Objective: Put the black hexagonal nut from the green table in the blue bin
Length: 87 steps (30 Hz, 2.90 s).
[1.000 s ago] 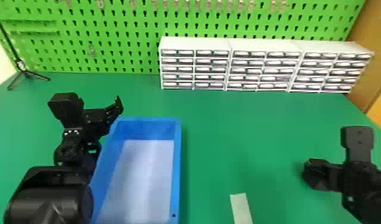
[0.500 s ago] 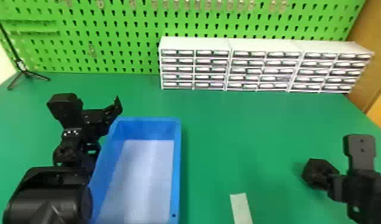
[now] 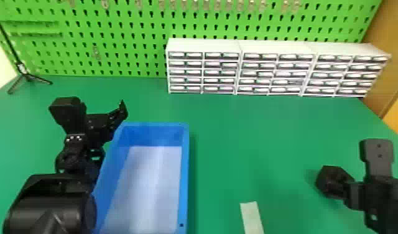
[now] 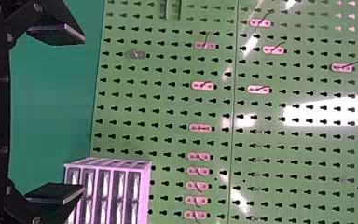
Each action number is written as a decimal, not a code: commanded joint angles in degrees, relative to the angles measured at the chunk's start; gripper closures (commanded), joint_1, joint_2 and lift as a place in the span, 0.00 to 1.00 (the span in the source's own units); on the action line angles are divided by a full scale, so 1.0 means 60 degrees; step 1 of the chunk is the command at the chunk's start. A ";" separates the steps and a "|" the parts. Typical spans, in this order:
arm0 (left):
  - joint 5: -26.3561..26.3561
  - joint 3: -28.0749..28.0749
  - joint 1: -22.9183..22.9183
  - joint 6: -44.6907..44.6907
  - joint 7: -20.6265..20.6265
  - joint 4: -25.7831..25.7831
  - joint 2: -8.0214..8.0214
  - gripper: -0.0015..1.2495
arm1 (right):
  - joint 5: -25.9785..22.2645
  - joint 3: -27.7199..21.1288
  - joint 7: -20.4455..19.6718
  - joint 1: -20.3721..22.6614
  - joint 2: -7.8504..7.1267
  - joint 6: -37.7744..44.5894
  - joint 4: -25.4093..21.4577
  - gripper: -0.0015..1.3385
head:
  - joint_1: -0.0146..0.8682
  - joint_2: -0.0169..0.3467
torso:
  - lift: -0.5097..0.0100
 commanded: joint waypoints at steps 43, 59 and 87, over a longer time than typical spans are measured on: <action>-0.0018 -0.0001 0.0000 0.0003 0.0011 0.0000 0.0010 0.13 | 0.0017 0.0156 0.0000 -0.0102 -0.0077 0.0015 0.0048 0.06 | 0.79 0.12 | 0.80; -0.0003 -0.0016 0.0000 0.0003 0.0011 0.0000 -0.0005 0.13 | 0.0003 0.0141 0.0000 -0.0117 -0.0063 0.0059 0.0048 0.06 | 0.79 0.12 | 0.80; -0.0003 -0.0089 -0.0059 0.0003 0.0011 0.0000 -0.0005 0.13 | -0.1272 -0.0064 0.0015 -0.1465 -0.1103 0.1260 0.0634 0.07 | 0.79 0.12 | 0.80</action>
